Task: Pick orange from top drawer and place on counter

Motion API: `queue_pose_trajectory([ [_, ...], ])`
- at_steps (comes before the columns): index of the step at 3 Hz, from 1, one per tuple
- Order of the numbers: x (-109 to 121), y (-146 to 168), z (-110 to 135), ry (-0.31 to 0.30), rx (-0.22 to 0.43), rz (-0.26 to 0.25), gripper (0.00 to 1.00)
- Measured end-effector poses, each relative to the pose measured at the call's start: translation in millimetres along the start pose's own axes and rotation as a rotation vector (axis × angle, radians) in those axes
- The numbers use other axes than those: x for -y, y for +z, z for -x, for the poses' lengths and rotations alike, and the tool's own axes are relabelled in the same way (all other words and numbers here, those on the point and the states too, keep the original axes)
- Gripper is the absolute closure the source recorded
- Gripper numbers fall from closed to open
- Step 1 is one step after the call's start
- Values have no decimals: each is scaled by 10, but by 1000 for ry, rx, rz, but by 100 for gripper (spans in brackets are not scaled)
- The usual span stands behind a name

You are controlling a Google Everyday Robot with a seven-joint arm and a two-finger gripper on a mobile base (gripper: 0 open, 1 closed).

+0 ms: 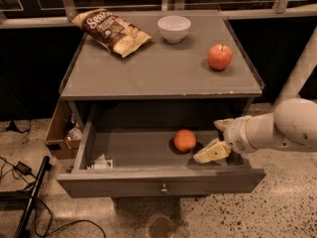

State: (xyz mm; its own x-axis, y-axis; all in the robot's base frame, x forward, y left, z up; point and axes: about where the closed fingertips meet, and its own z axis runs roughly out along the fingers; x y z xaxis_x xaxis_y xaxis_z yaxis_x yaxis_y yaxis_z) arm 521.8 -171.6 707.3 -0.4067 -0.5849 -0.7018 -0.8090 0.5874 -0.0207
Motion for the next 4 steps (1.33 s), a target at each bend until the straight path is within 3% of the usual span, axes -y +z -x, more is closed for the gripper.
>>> queue_pose_trajectory([
  [2,17,264,23,11,28,2,22],
  [3,32,410,52,5,67,-6,17],
  [4,57,646,51,-33,124,-4,18],
])
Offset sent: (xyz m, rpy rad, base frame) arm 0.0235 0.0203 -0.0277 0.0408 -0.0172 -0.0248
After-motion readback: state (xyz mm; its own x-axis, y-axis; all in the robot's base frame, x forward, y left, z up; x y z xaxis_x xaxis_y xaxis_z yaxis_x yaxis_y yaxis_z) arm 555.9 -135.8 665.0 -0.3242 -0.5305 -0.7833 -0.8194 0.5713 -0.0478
